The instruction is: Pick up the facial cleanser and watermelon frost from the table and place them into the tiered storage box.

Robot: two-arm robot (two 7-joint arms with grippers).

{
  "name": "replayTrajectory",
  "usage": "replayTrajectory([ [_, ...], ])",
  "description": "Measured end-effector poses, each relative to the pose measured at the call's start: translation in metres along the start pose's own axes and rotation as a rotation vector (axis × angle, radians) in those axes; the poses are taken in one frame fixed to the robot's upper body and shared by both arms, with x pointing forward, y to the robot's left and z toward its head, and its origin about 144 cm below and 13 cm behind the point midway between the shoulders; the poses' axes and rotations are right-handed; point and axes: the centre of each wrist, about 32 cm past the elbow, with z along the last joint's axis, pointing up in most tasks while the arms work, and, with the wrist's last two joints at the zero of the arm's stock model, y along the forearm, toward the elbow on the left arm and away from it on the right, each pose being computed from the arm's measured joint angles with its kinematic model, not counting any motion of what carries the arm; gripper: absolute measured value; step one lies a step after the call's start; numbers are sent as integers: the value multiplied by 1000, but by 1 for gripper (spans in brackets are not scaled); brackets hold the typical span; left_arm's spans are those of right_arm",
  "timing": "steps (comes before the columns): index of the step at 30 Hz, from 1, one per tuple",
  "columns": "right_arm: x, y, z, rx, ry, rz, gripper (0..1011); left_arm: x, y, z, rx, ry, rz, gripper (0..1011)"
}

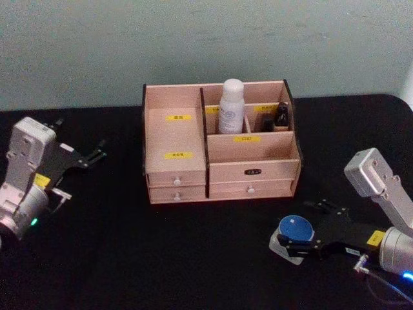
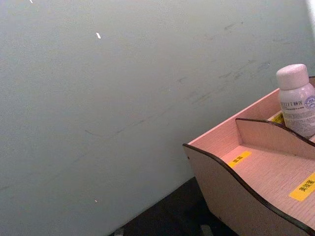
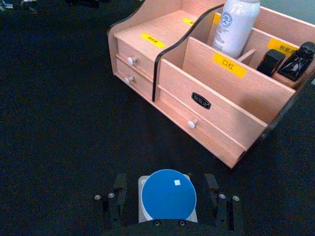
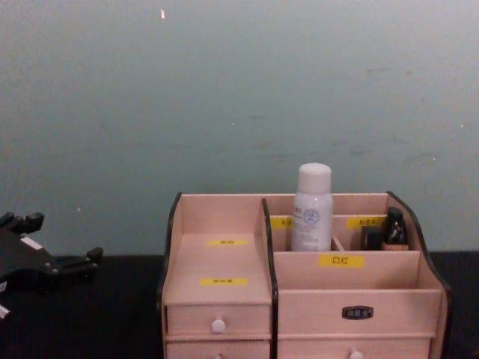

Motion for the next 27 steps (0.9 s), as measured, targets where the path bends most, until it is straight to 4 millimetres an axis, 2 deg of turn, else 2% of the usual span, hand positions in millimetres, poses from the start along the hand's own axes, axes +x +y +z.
replayTrajectory([
  [27, 1, 2, -7, -57, 7, -4, 1000, 0, 0, 0, 0, 0, 0, 1001],
])
